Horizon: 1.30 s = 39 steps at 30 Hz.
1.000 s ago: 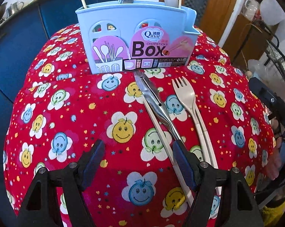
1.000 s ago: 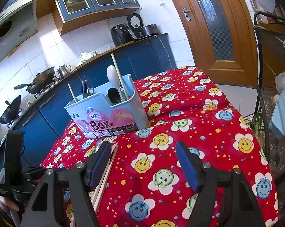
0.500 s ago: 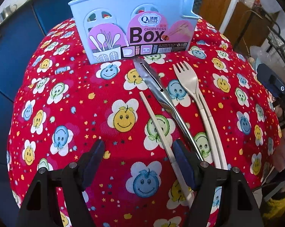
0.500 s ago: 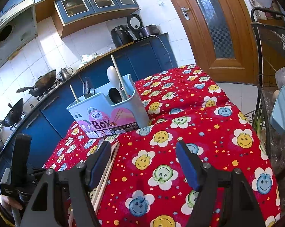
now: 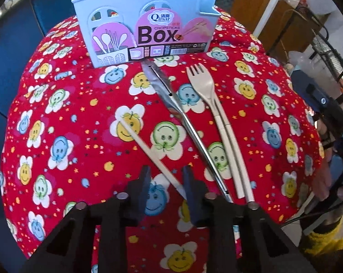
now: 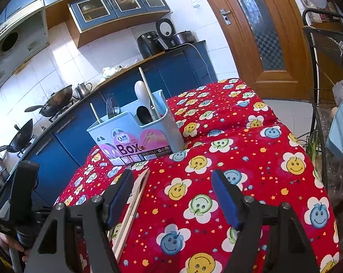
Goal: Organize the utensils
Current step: 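Grasp a wooden chopstick with the left tool while the right grasps another chopstick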
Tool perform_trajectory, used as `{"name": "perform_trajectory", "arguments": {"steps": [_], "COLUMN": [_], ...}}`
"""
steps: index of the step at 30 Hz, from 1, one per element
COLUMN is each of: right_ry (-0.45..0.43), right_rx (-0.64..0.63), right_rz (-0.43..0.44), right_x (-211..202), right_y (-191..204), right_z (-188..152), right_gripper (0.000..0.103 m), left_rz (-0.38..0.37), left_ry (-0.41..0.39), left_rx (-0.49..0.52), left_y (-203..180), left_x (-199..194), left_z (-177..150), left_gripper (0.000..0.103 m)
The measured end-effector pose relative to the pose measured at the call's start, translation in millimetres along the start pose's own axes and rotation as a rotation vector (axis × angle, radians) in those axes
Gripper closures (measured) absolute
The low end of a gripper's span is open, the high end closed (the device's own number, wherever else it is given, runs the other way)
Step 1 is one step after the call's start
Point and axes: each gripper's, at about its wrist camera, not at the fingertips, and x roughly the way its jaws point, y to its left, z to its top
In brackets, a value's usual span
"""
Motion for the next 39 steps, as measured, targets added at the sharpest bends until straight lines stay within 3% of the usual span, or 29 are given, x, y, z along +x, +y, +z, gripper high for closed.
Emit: {"name": "perform_trajectory", "arguments": {"steps": [3,5,10,15,25,30,39], "right_ry": [0.005,0.008,0.025,0.079,0.320,0.409,0.510], "right_rx": [-0.010,-0.014,-0.019,-0.045,-0.078,-0.090,-0.084], "right_rz": [0.001,0.000,-0.002,-0.011,0.028,0.011,0.013], "right_x": [0,0,2,10,49,66,84], "right_y": [4,6,12,20,38,45,52], "right_z": [-1,-2,-2,-2,-8,-12,-10], "right_gripper": [0.030,0.030,0.030,0.030,0.069,0.077,0.082], "left_rz": [-0.038,-0.068,-0.153,-0.160,-0.144,-0.147,-0.172], "left_ry": [-0.007,-0.017,-0.059,-0.132,-0.290,-0.326,-0.334], "left_rx": [-0.048,-0.086,-0.167,-0.197,-0.239,-0.247,-0.273], "left_y": [7,16,38,54,90,96,108], "left_x": [-1,-1,-2,-10,-32,-32,-27], "left_z": [0,0,-5,-12,-16,-16,-18], "left_gripper": [0.085,0.098,0.098,0.098,0.098,0.098,0.098]}}
